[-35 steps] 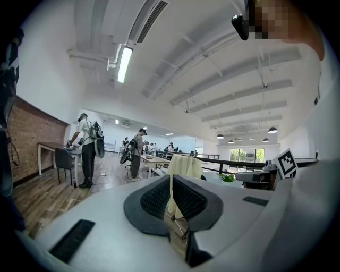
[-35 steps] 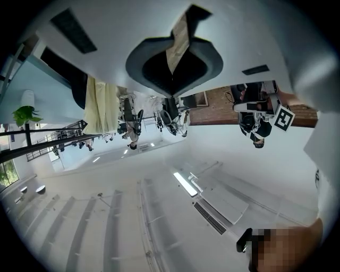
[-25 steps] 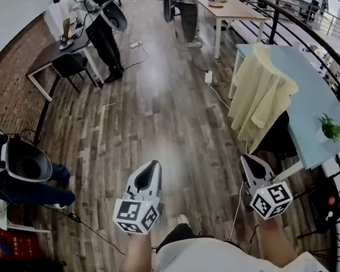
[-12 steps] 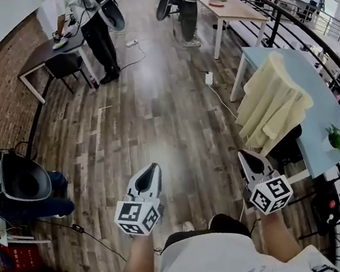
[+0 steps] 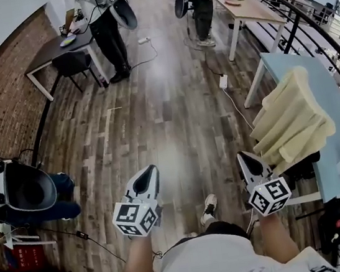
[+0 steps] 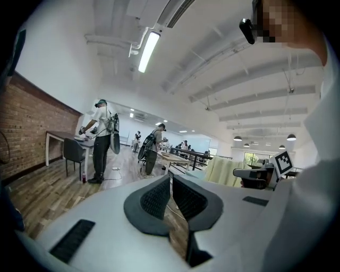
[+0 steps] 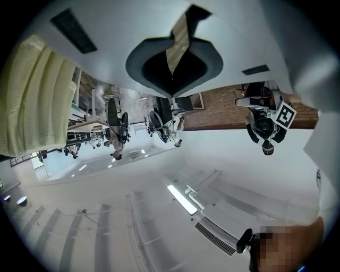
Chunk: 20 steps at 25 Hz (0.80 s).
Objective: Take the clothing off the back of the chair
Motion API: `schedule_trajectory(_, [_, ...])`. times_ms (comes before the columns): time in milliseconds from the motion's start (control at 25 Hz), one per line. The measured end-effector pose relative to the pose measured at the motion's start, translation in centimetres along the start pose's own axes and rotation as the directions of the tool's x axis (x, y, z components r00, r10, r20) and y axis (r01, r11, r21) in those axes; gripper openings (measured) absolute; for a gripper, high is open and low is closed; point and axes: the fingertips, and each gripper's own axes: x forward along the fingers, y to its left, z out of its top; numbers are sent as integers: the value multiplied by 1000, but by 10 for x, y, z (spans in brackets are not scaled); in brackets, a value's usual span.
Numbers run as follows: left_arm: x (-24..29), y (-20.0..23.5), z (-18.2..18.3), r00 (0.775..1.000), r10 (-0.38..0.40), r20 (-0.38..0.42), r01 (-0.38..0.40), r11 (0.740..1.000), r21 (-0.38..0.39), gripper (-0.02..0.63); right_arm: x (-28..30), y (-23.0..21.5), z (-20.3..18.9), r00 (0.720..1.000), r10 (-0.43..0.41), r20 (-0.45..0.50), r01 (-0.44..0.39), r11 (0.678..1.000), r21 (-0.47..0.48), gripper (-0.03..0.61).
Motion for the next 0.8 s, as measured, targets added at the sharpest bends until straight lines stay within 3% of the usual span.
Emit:
schedule_trajectory(240, [108,17,34,1000,-17,9,17,999,41,43,69,-79,22,999,-32,4,32,999,26,23])
schedule_trajectory(560, [221,16,51,998,-66,1,66,997,35,43,128,-164,55,997,-71,34,71,998,1,23])
schedule_trajectory(800, [299,-21,55,982,-188,-33,189,980,57,44,116,-233,57,979,-200,39,199,979,46,23])
